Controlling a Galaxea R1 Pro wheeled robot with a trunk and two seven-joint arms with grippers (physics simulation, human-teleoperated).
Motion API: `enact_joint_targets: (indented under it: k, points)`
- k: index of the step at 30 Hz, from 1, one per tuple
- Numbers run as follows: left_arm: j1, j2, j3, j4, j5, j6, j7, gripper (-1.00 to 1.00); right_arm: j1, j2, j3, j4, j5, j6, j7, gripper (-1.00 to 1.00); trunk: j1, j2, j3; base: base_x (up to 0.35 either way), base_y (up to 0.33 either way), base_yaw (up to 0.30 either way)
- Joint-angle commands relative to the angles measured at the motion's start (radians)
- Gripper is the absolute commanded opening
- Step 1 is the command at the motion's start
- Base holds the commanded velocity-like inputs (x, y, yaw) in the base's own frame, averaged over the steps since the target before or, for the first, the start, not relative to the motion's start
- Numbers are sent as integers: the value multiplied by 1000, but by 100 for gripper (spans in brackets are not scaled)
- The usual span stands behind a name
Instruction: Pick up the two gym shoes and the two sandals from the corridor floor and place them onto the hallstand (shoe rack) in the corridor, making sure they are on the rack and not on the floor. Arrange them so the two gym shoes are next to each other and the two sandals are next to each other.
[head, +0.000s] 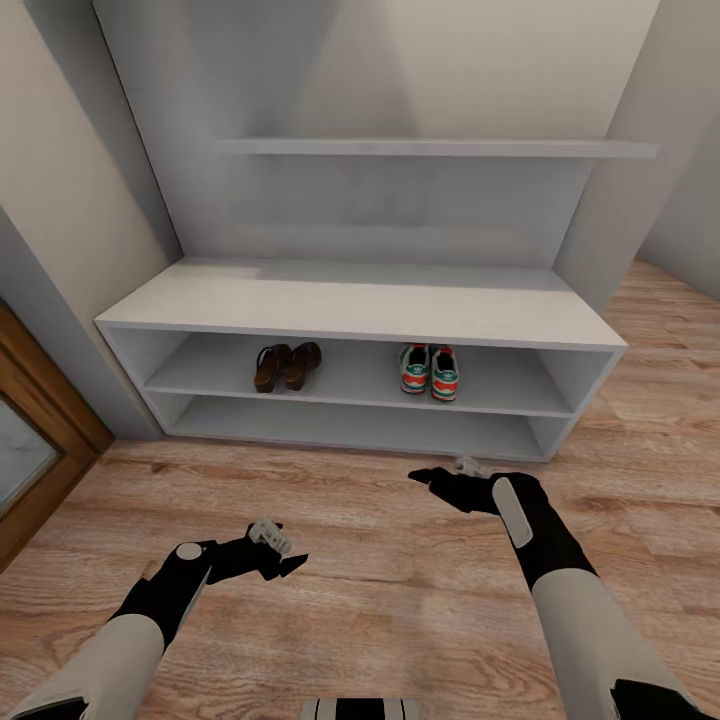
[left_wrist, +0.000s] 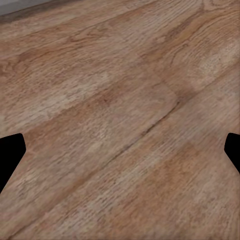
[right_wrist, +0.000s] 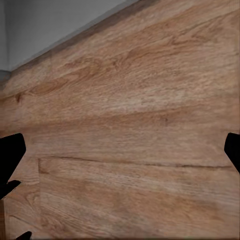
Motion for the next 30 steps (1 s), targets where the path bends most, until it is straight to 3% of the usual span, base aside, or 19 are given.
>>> enact_joint_targets:
  k: [1, 11, 14, 17, 22, 30]
  points:
    - [-1, -1, 7, 0, -11, -9, -4, 100, -1, 1, -5, 8, 6, -3, 9, 100, 0, 0, -1, 0, 0, 0]
    - [-1, 0, 9, 0, -10, -9, -4, 100, -1, 0, -4, 101, 5, -171, 34, 100, 0, 0, -1, 0, 0, 0]
    - [-1, 0, 9, 0, -10, -9, -4, 100, -1, 0, -3, 127, 5, -201, 89, 100, 0, 0, -1, 0, 0, 0]
    - [-1, 0, 9, 0, -10, -9, -4, 100, -1, 0, -3, 186, 9, -230, 206, 100, 0, 0, -1, 0, 0, 0]
    - [-1, 0, 10, 0, -9, -9, -4, 100, -1, 1, -3, 286, 14, -297, 321, 100, 0, 0, -1, 0, 0, 0]
    - [-1, 0, 11, -1, -8, -9, -4, 100, -1, 2, -3, 335, 16, -385, 353, 100, 0, 0, -1, 0, 0, 0]
